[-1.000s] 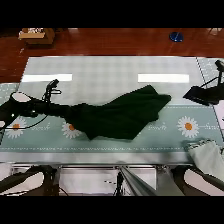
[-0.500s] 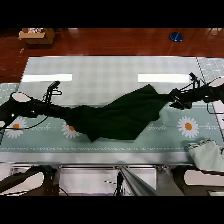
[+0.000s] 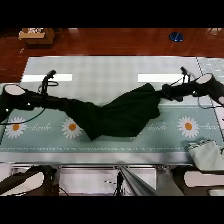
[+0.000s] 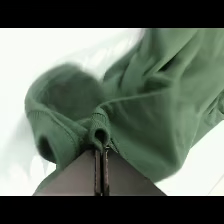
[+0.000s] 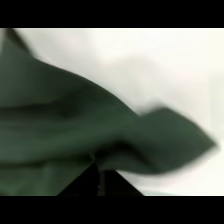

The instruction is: Fold the shirts.

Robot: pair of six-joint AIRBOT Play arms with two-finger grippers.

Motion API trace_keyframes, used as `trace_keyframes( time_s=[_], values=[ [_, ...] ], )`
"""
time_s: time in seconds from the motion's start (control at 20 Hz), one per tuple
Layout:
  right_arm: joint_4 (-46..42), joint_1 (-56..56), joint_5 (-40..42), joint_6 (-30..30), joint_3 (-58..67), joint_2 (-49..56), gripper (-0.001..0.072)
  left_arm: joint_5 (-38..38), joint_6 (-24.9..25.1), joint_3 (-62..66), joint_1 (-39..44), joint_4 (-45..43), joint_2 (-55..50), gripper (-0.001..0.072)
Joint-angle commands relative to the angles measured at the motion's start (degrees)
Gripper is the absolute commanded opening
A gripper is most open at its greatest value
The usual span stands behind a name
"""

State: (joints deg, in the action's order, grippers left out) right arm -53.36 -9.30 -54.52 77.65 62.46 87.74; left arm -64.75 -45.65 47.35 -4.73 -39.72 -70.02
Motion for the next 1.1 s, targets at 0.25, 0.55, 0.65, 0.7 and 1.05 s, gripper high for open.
trace_keyframes(
  time_s=[0.25,0.55,0.65,0.7,1.05],
  values=[
    [0.3,-6.8,-5.1,-3.2,15.7,-25.7,0.0034,0.2,-4.3,30.8,-2.6,0.3,12.3,0.0023],
    [0.3,-6.8,-4.6,-0.4,21.9,-40.8,0.0034,0.2,-7.6,47.5,-6.9,0.2,19.9,0.0022],
    [0.3,-6.8,-3.3,1.3,25.3,-43.8,0.0034,0.2,-8.2,51.0,-7.4,-1.1,22.8,0.0023],
    [0.3,-6.8,-2.9,1.8,27.4,-45.0,0.0034,0.2,-9.6,52.2,-7.5,-2.6,24.4,0.0023],
    [-8.2,-6.8,-7.2,7.3,42.1,-48.7,0.0034,-11.4,-29.7,53.0,-7.5,-17.0,36.2,0.0023]
  ],
)
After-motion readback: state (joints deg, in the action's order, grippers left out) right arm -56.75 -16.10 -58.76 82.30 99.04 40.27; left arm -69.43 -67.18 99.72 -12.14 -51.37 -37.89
